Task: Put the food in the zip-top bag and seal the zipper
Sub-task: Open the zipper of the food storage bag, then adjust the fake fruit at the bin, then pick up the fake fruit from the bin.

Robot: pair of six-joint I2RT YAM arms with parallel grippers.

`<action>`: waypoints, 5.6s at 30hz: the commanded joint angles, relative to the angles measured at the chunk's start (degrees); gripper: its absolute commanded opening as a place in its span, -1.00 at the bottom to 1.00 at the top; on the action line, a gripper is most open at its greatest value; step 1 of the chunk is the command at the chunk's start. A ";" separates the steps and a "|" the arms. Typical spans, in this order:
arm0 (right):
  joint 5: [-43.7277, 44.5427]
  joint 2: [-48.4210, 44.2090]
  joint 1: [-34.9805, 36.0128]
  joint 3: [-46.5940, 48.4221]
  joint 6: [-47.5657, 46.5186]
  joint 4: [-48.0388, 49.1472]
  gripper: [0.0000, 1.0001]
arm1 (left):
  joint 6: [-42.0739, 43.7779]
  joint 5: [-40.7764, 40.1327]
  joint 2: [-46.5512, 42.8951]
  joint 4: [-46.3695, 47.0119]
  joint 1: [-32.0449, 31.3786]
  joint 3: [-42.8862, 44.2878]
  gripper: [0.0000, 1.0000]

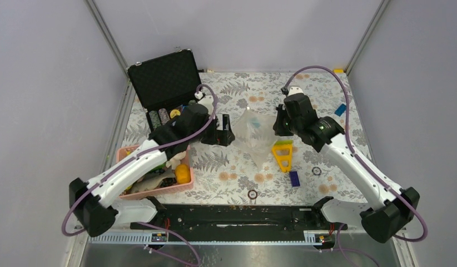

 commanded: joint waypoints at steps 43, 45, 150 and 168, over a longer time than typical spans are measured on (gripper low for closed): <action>27.54 21.73 0.01 21.81 -9.78 -20.38 -1.00 | -19.44 -10.94 -19.68 -19.56 17.25 -23.29 0.75; 27.49 21.91 -0.25 21.70 -9.76 -20.28 -1.00 | -19.06 -10.05 -22.61 -18.41 17.19 -23.34 0.75; 6.61 18.26 -0.78 14.85 -9.63 -14.87 -1.00 | -16.85 -15.01 -12.21 -17.39 16.49 -13.99 0.95; 7.60 19.35 -0.78 14.87 -9.61 -15.28 -1.00 | -19.03 -14.31 -4.84 -12.65 16.67 -20.38 0.38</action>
